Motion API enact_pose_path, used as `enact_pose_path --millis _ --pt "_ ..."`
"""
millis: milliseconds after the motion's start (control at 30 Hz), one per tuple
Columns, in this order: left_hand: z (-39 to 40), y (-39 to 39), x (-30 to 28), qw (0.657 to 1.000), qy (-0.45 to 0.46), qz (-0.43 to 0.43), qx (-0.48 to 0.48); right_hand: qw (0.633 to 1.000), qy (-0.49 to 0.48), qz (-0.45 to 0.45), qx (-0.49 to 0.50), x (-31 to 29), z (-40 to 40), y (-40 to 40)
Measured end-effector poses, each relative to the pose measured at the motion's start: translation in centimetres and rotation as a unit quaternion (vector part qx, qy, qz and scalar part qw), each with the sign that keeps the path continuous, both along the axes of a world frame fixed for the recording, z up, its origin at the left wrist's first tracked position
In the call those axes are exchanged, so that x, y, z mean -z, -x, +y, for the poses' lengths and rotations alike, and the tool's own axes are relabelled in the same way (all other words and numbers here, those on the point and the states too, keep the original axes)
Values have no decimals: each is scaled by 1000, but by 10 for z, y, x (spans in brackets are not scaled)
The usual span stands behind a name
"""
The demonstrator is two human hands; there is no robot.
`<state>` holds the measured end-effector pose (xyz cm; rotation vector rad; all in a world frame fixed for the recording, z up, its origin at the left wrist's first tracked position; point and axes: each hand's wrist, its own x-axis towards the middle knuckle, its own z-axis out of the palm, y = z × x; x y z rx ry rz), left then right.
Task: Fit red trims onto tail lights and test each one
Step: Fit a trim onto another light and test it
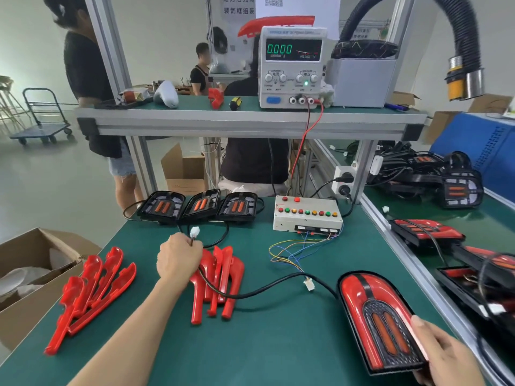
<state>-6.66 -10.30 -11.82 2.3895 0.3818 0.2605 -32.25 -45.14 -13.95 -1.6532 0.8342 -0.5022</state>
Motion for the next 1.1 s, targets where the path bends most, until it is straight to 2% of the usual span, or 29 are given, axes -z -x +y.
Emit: enact_pose_path --millis 67,133,233,333,500,567,600,667,700,767,833,900,967,1067,1100 --pt "-10 14 -8 996 78 -43 26 999 3 -9 37 1 -1 -7" --pt "-28 34 -17 975 200 -52 79 998 15 -6 59 5 -2 -12" --pt "-65 73 -19 899 398 -8 180 996 0 -9 92 14 -6 -20" --pt "-99 117 -4 846 469 43 248 996 12 8 86 21 -7 -26" --pt "-135 164 26 843 480 70 233 989 111 97 23 17 -6 -17" --pt "-141 171 32 844 488 69 213 973 194 116 56 13 -7 -12" --pt "-142 173 34 843 494 68 200 967 222 89 92 8 -3 -9" --pt "-143 176 37 846 501 62 172 944 301 -29 132 -4 13 -2" --pt "-142 177 38 848 503 54 161 927 348 -88 108 -9 24 2" --pt "-141 181 42 847 510 32 147 899 398 -181 -1 -9 51 0" --pt "-140 185 44 846 513 16 147 879 406 -219 -120 -3 77 -10" --pt "-139 192 49 861 482 8 160 871 396 -220 -187 2 99 -21" --pt "-135 200 49 873 448 -2 192 893 345 -196 -211 6 111 -28" --pt "-123 204 43 900 311 -35 303 922 278 -158 -219 6 111 -32" --pt "-119 200 39 895 278 -33 347 925 275 -152 -215 6 107 -32"
